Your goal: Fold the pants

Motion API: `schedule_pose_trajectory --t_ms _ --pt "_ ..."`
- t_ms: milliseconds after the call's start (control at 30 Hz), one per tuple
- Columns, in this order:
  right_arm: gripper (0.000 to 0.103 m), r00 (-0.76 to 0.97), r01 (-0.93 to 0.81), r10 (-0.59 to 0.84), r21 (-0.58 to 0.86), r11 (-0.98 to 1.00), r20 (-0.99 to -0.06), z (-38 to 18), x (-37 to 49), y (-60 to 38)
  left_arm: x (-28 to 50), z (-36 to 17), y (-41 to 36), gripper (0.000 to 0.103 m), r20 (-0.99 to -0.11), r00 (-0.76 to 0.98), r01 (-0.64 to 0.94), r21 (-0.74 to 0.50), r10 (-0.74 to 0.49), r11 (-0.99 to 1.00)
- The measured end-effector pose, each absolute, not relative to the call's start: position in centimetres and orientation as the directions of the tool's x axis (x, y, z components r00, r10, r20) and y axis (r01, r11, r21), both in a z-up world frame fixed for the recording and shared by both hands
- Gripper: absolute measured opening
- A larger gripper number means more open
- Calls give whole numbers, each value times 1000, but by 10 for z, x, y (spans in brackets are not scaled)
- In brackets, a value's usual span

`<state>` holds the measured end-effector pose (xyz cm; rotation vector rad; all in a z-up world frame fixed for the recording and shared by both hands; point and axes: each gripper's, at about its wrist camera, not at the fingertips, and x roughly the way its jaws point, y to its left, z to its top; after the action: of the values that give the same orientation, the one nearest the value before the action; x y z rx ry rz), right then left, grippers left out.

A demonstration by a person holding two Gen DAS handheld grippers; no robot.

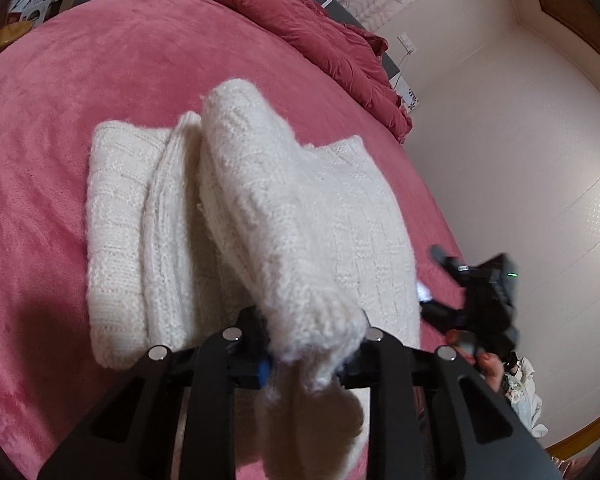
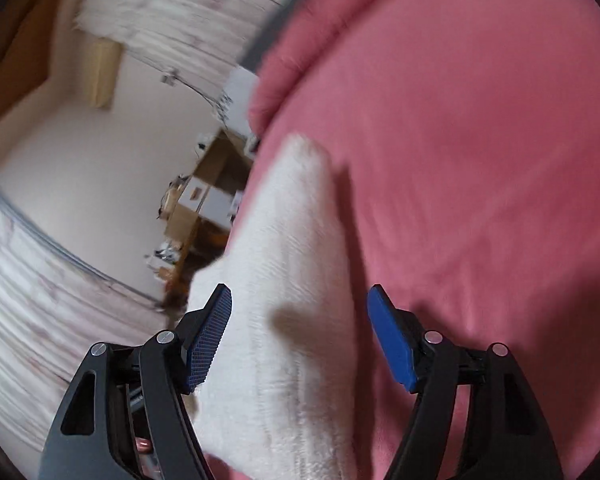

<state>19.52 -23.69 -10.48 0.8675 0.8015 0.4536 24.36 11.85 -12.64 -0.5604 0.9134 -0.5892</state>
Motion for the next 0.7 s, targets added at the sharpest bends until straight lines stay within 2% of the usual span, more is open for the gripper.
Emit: schedule_pose_trajectory --t_ms 33,100,200,300,367,467,500,567,633,700 --pt "79 595 -47 667 809 586 -448 -110 200 -230 242 -125 120 22 -548 484 230 -673 -682 703" --pt "83 557 -81 687 793 604 -466 -116 201 -213 237 -123 126 21 -542 497 234 -668 -678 706" --pt "84 496 -83 767 856 510 -408 -133 206 -202 232 -118 132 21 -530 515 235 -668 -673 706" --pt "61 521 -199 737 778 595 -431 -108 207 -179 230 -107 142 21 -515 572 238 -640 -638 731" --pt "58 544 -279 717 712 645 -436 -90 205 -164 225 -99 153 21 -516 614 231 -607 -597 761" --pt "57 577 -360 593 478 801 -561 -77 199 -128 223 -107 169 21 -558 636 146 -591 -533 794" --pt "59 586 -368 554 415 832 -592 -80 197 -118 223 -119 175 21 -588 614 93 -610 -527 787" --pt "68 606 -367 504 346 863 -615 -86 198 -114 219 -136 180 21 -616 575 44 -634 -538 772" --pt "75 575 -346 537 412 843 -617 -90 201 -122 216 -142 179 21 -616 567 43 -641 -547 766" --pt "76 546 -305 592 518 799 -593 -91 207 -140 216 -141 178 25 -613 575 55 -632 -541 773"
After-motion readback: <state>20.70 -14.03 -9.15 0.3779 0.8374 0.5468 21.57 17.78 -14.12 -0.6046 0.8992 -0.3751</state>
